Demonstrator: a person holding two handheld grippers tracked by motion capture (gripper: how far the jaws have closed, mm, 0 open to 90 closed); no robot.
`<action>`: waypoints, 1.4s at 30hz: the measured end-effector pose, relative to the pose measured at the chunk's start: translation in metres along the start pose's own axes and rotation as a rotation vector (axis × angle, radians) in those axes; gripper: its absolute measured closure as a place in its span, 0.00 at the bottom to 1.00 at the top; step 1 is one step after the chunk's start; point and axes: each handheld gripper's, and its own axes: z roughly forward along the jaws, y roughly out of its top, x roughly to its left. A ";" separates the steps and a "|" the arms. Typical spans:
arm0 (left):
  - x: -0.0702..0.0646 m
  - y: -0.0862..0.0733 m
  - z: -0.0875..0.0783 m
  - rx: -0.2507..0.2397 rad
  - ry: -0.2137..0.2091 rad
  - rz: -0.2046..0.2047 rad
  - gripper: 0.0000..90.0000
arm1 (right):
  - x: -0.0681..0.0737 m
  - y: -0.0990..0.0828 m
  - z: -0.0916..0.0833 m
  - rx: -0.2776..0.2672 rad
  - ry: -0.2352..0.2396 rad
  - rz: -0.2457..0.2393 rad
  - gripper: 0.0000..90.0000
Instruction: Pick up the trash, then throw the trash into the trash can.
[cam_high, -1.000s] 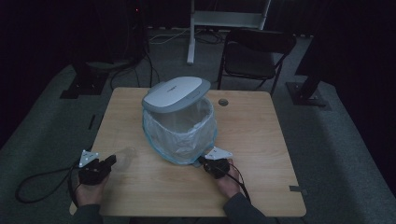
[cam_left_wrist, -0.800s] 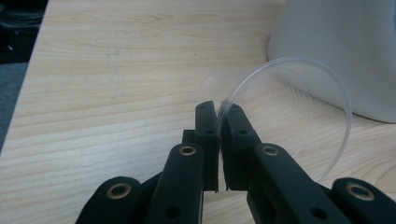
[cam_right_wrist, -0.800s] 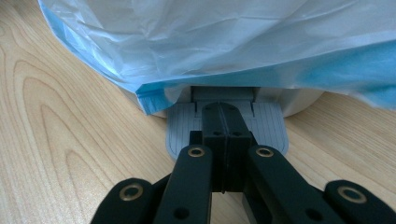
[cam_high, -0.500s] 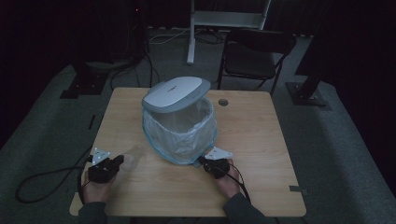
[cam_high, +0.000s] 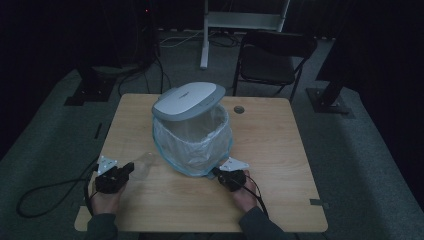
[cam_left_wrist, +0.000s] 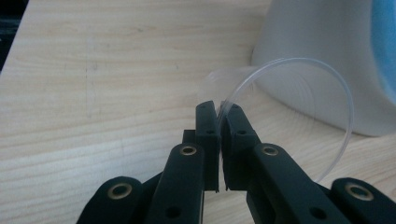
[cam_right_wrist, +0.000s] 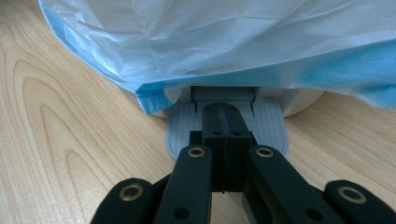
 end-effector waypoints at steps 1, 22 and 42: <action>-0.001 0.002 0.000 -0.006 0.000 0.002 0.97 | 0.000 0.000 0.000 0.000 0.000 0.000 1.00; -0.008 0.017 -0.008 -0.060 -0.005 0.021 0.97 | 0.001 0.000 0.000 0.001 -0.002 -0.001 1.00; -0.009 0.023 -0.021 -0.118 -0.041 0.035 0.97 | 0.001 -0.001 0.000 -0.001 -0.003 -0.001 1.00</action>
